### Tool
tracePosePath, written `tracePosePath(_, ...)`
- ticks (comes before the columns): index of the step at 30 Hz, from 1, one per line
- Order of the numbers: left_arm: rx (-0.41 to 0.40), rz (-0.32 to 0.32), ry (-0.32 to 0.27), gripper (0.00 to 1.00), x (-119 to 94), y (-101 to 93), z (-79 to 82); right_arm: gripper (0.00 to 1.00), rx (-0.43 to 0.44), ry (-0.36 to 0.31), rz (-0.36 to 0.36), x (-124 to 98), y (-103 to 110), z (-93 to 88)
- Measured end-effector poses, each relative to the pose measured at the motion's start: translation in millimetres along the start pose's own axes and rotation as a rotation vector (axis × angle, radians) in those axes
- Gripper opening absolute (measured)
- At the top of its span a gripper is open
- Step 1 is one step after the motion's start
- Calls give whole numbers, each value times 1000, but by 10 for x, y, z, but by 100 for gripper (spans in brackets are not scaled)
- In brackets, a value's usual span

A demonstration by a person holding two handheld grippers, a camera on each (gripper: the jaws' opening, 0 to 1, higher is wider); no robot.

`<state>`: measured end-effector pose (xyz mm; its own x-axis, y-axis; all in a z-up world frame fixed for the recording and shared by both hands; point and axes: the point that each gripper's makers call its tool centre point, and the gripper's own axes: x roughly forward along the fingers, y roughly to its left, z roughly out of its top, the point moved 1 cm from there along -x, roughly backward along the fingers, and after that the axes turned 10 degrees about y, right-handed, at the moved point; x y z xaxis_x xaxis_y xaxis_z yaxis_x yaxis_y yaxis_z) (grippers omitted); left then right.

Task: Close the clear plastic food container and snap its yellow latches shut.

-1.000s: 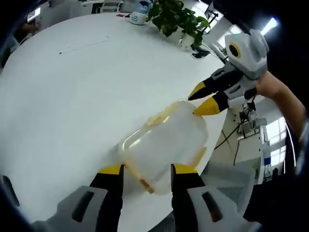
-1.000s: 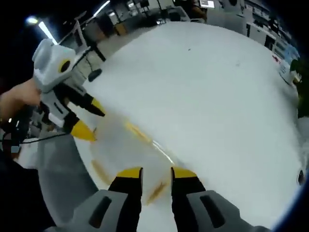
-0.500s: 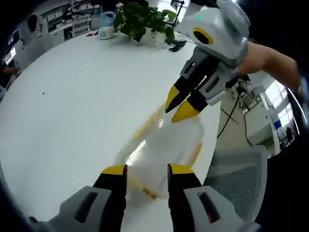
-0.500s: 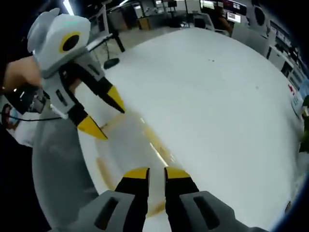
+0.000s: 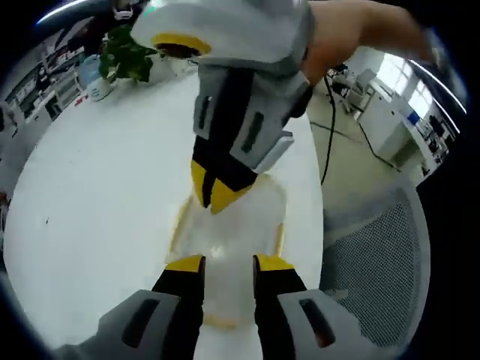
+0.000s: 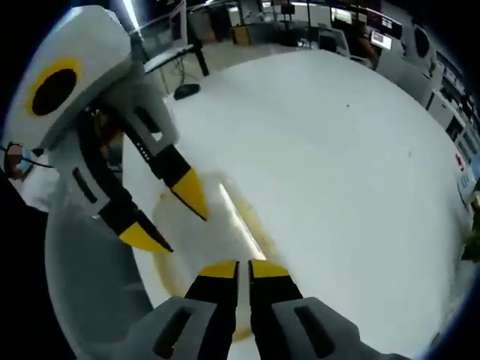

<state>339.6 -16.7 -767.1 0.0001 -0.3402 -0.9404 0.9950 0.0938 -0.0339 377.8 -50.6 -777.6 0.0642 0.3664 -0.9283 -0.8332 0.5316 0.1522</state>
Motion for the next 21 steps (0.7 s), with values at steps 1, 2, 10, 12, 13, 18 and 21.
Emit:
tracePosePath(1, 17, 11, 10, 20, 15, -7, -9, 0, -2, 1, -2, -1, 12, 6)
tracePosePath(2, 29, 22, 22, 20, 44, -17, -21, 0, -6, -5, -6, -5, 21, 28)
tracePosePath(10, 86, 37, 13, 15, 85, -6, 11, 0, -57, -8, -40, 42, -12, 86)
tracePosePath(12, 74, 22, 13, 16, 88, -40, 11, 0, -54, -16, -42, 42, -32, 96)
tracePosePath(13, 74, 23, 11, 18, 85, -67, 12, 0, -39, -13, -48, 41, -60, 96)
tracePosePath(18, 100, 36, 18, 24, 81, -141, 9, 1, -25, -5, -37, 36, -63, 95)
tracePosePath(21, 107, 49, 23, 29, 78, -153, 10, 8, -16, -24, -43, 22, -82, 141)
